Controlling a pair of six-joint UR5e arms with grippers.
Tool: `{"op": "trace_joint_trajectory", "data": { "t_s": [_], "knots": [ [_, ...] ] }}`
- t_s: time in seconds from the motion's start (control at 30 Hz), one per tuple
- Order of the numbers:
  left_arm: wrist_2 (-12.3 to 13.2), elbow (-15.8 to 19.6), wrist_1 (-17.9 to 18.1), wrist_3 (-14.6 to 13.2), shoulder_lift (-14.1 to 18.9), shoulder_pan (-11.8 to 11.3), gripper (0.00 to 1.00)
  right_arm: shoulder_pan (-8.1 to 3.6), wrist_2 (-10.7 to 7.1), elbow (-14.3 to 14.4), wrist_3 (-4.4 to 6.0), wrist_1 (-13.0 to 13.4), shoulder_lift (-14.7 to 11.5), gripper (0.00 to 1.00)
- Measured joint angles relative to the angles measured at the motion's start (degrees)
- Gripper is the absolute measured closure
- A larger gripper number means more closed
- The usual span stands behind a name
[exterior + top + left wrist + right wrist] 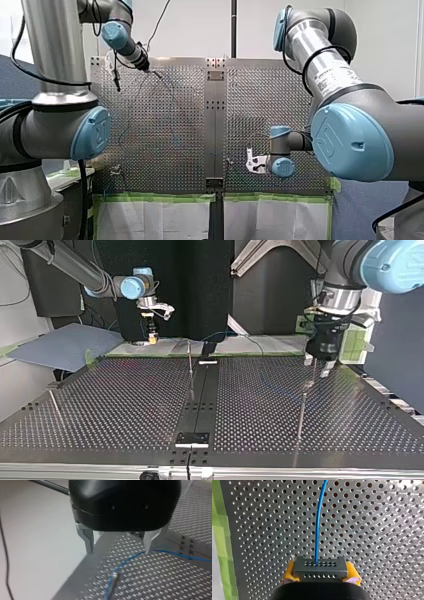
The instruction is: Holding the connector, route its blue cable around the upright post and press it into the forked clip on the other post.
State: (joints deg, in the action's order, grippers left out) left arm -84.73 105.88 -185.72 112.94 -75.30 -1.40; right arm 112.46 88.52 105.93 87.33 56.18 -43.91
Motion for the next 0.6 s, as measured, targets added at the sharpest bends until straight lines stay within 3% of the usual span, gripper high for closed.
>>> {"op": "trace_joint_trajectory", "data": {
  "t_s": [0.6],
  "knots": [
    [-8.8,0.5,-8.8,-8.8,-0.3,1.6,0.00,0.23,0.00,0.0,-0.04,0.0,0.0,0.99]
  ]
}}
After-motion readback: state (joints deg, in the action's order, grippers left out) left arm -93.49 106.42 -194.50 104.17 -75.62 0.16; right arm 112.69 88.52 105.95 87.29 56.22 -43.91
